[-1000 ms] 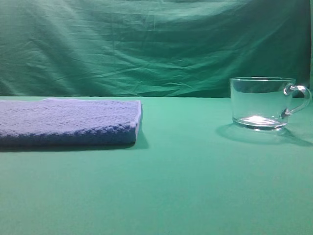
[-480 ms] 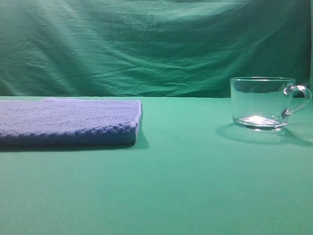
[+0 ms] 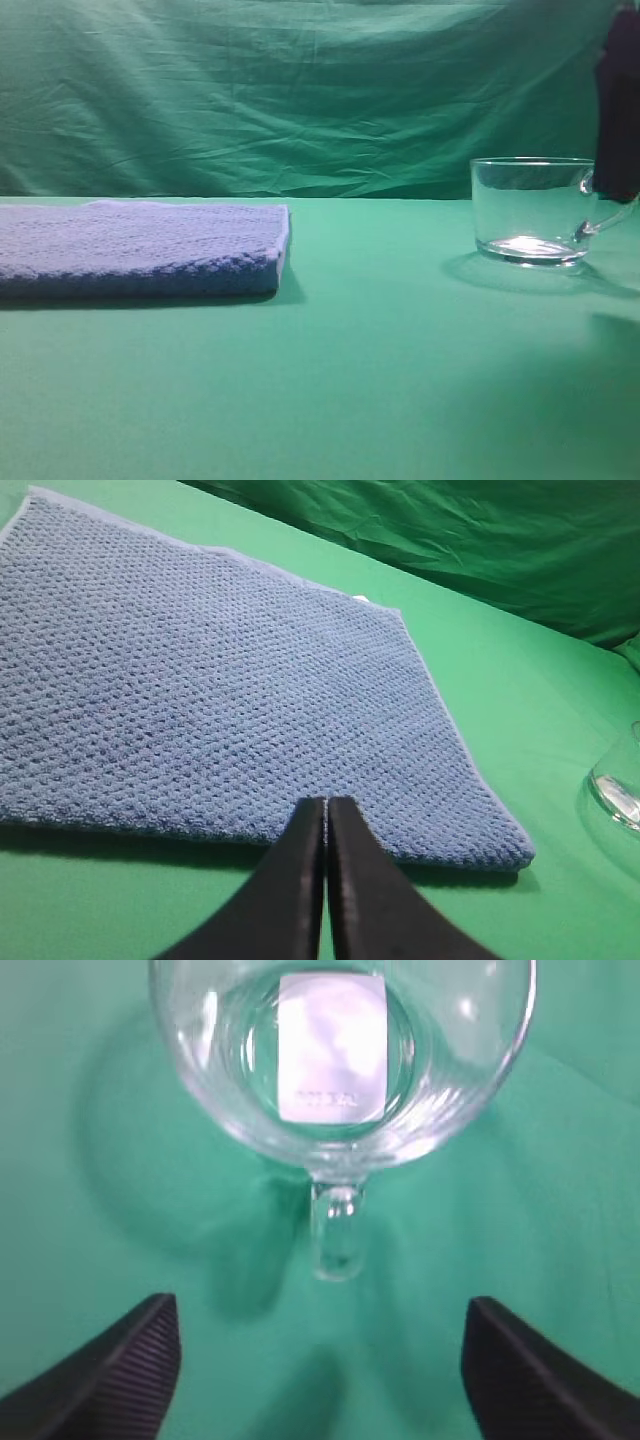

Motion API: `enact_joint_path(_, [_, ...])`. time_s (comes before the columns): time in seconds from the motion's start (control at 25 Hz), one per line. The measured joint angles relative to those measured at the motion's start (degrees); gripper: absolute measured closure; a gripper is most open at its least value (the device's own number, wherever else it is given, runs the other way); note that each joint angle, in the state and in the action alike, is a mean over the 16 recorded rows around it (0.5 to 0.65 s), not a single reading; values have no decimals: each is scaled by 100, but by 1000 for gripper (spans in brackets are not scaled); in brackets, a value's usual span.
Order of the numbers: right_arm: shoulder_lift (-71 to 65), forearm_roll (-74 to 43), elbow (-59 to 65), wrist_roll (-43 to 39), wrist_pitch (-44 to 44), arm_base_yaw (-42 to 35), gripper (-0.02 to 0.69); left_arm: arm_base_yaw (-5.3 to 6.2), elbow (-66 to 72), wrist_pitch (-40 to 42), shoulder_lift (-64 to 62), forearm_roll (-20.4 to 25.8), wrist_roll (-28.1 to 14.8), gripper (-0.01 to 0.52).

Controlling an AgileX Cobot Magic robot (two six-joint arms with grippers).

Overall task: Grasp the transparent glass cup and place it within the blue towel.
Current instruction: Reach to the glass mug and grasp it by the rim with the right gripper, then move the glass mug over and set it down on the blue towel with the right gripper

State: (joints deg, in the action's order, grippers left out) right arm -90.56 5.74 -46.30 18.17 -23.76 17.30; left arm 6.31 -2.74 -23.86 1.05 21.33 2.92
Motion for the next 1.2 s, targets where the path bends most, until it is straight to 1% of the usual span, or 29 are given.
enact_joint_path(0.16, [-129,57,-24,138,248,0,407,0,0,0,0,0,0,514])
enact_joint_path(0.28, [-184,72,-103,250,236,0,487,0,0,0,0,0,0,514])
enact_joint_path(0.36, [-207,85,-208,323,143,4,529,0,0,0,0,0,0,514])
enact_joint_path(0.44, [-222,101,-366,387,16,20,556,0,0,0,0,0,0,514])
enact_joint_path(0.64, [-265,148,-1017,496,-377,183,562,0,0,0,0,0,0,514])
enact_joint_path(0.8, [-399,185,-1813,542,-723,466,562,0,0,0,0,0,0,514])
enact_joint_path(1.0, [-849,224,-3053,587,-1066,1016,562,0,0,0,0,0,0,514])
enact_joint_path(1.2, [-1685,245,-4404,627,-1351,1661,562,0,0,0,0,0,0,514])
